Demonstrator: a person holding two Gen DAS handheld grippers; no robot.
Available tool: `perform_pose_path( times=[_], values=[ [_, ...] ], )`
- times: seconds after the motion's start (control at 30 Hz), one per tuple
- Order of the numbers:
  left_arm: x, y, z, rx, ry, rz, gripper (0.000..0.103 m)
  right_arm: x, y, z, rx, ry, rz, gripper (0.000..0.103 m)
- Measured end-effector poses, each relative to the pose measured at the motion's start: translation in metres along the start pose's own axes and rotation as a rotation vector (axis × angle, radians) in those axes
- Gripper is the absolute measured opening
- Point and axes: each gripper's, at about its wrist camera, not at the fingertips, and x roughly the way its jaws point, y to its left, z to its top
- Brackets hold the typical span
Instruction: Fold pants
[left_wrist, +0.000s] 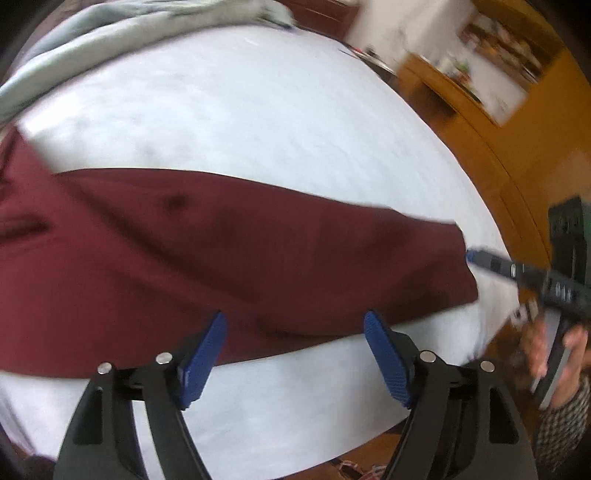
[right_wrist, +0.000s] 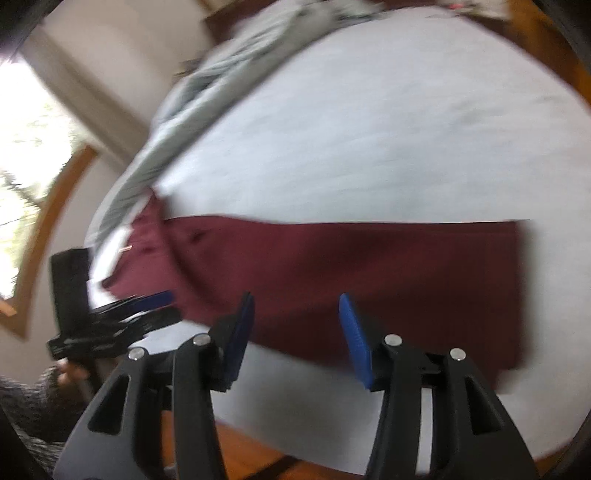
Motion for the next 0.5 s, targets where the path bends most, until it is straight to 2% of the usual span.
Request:
perform_pose_path(
  times=[0.03, 0.17, 0.23, 0.33, 0.5],
  values=[
    [-0.007, 0.011, 0.001, -0.018, -0.006, 0.032, 0.082, 0.015, 0.017, 0.002, -0.029, 0.01, 0.038, 0.049],
    [-0.024, 0.064, 0.014, -0.106, -0.024, 0.191, 0.082, 0.064, 0.069, 0.004, -0.166, 0.087, 0.076, 0.049],
    [-0.025, 0.085, 0.024, -0.159, -0.025, 0.21, 0.082, 0.088, 0.084, 0.003, -0.195, 0.132, 0.099, 0.048],
    [-0.02, 0.111, 0.039, -0.227, -0.004, 0.226, 0.082, 0.113, 0.087, 0.0, -0.212, 0.184, 0.062, 0.049],
    [-0.002, 0.124, 0.064, -0.277, 0.022, 0.26, 0.082, 0.136, 0.074, -0.01, -0.131, 0.254, 0.067, 0.049]
  ],
)
